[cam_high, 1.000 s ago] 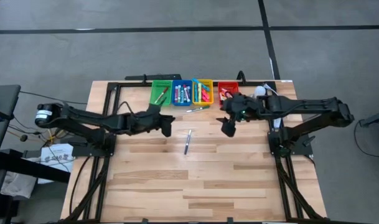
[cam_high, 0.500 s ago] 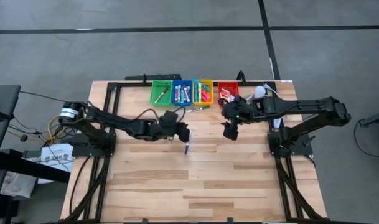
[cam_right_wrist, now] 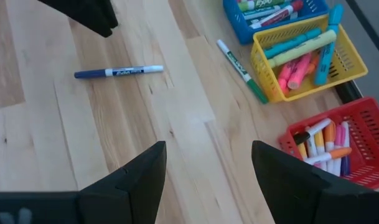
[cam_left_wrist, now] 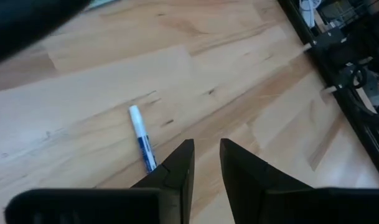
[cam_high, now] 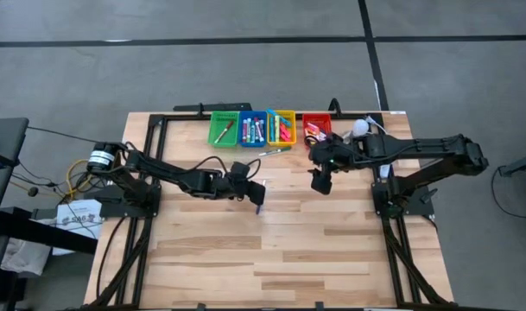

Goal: Pick & Place Markers
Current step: Put the blue dry erase marker into the green basket

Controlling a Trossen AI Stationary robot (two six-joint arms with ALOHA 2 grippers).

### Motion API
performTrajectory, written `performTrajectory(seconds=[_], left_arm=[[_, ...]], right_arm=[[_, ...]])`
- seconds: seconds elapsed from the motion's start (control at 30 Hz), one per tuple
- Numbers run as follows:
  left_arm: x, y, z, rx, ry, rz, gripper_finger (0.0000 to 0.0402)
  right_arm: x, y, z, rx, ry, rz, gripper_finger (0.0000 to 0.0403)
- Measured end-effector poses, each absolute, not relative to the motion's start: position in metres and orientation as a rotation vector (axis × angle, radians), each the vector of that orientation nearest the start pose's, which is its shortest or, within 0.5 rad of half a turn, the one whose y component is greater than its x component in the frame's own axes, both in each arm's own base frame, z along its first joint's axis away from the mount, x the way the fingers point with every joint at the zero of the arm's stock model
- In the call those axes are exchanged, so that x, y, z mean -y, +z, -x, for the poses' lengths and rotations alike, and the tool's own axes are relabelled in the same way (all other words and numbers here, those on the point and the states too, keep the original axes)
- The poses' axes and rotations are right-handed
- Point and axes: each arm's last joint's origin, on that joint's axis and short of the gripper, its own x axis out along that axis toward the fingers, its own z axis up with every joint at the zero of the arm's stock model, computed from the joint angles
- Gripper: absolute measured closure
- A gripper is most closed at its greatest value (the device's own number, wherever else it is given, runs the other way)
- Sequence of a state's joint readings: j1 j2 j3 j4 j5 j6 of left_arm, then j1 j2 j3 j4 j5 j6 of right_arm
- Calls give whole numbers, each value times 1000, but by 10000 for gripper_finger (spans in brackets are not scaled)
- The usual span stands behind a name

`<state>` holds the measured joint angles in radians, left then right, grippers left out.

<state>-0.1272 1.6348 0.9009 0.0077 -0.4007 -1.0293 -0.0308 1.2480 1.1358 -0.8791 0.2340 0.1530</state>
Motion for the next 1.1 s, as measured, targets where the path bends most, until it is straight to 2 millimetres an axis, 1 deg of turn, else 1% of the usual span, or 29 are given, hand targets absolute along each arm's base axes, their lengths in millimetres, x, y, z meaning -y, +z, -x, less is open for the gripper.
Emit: performTrajectory(seconds=[0.17, 0.27, 0.4, 0.5, 0.6, 0.67, 0.8, 1.0, 1.07, 1.1], left_arm=[[32, 185, -328, -505, 575, 793, 324], [33, 185, -328, -507, 572, 787, 315], [33, 182, -329, -514, 573, 779, 293], [34, 177, -331, -532, 558, 729, 271], [38, 171, -333, -555, 546, 697, 256], [41, 169, -336, -564, 542, 691, 252], [44, 175, -348, -555, 530, 694, 258], [43, 185, -360, -656, 574, 630, 278], [44, 188, -368, -663, 575, 631, 281], [45, 188, -368, -683, 579, 629, 283]], right_arm=[[8, 306, -239, -964, -298, -34, 177], [2, 306, -239, -959, -282, -35, 177], [-5, 306, -239, -958, -257, -22, 177], [-9, 306, -239, -958, -245, -17, 177], [-8, 306, -238, -952, -298, -13, 177], [-6, 308, -234, -953, -330, -2, 177], [-4, 317, -225, -911, -339, -12, 177], [-1, 335, -203, -832, -345, -32, 177], [0, 339, -195, -813, -351, -32, 177], [0, 342, -192, -793, -356, -38, 177]])
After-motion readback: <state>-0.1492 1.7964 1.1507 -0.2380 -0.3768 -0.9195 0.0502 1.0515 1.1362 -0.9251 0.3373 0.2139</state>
